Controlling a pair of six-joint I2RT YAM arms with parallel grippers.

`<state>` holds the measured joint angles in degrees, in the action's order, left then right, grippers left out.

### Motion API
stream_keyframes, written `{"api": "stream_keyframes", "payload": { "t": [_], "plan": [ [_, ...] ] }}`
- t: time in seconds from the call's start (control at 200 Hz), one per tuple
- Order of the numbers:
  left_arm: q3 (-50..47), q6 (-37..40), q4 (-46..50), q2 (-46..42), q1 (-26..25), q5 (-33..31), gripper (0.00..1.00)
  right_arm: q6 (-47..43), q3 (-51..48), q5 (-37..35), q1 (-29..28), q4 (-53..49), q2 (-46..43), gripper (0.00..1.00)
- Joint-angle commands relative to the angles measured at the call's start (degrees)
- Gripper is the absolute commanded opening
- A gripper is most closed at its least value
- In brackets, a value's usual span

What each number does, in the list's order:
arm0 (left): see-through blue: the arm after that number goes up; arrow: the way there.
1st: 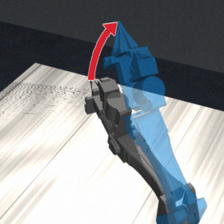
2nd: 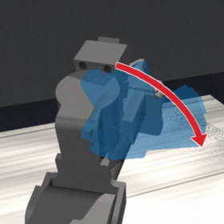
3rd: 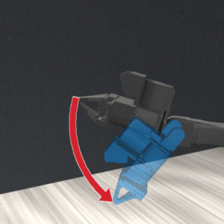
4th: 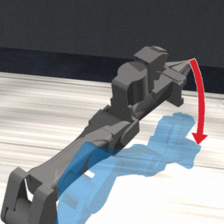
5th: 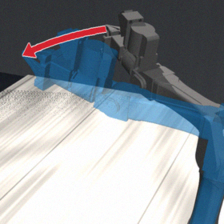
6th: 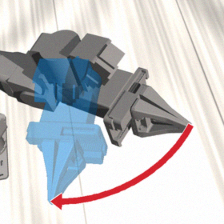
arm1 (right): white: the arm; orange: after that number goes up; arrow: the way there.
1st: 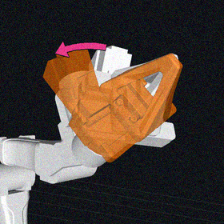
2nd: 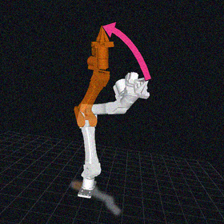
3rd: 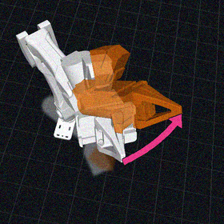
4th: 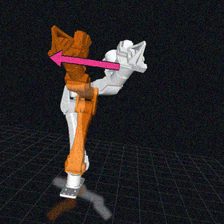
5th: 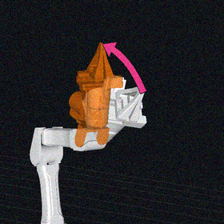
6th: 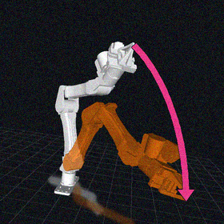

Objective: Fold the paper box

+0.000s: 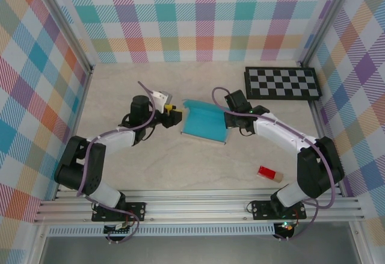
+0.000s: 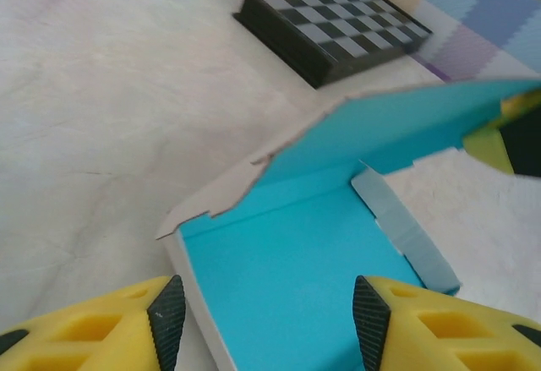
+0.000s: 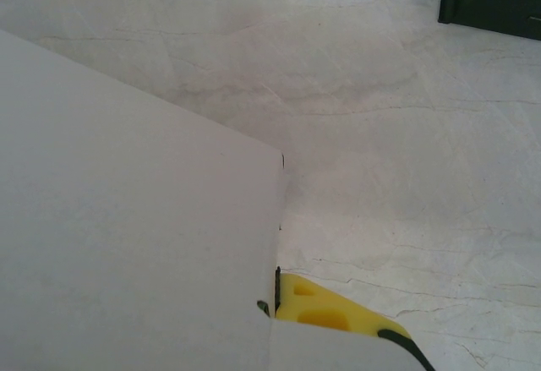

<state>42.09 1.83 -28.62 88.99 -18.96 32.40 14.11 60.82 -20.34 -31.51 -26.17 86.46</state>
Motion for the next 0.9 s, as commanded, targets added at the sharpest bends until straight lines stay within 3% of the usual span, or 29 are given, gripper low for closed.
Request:
{"api": "stream_keyframes", "payload": {
  "t": [0.0, 0.26, 0.475, 0.735, 0.895],
  "plan": [
    [-0.4, 6.0, -10.6, 2.6, -0.2, 5.4, 0.59, -0.9, 1.1, 1.3, -0.3, -0.8, -0.1, 0.00],
    [-4.0, 9.8, -25.3, 6.9, -0.9, -2.5, 0.59, -0.9, 0.4, 1.8, -0.3, -0.1, -0.6, 0.00],
    [-4.3, 16.3, -25.8, 6.9, -3.9, -7.7, 0.59, -1.7, -0.1, 1.8, -0.3, 0.8, -0.7, 0.00],
    [-3.6, 18.2, -25.9, 7.9, -4.7, -11.0, 0.58, -2.0, 0.0, 2.0, -0.3, 0.9, -0.3, 0.00],
    [-3.1, 18.1, -25.0, 8.2, -4.8, -11.1, 0.50, -2.2, 0.1, 1.8, -0.3, 0.7, -0.4, 0.00]
  ]
}}
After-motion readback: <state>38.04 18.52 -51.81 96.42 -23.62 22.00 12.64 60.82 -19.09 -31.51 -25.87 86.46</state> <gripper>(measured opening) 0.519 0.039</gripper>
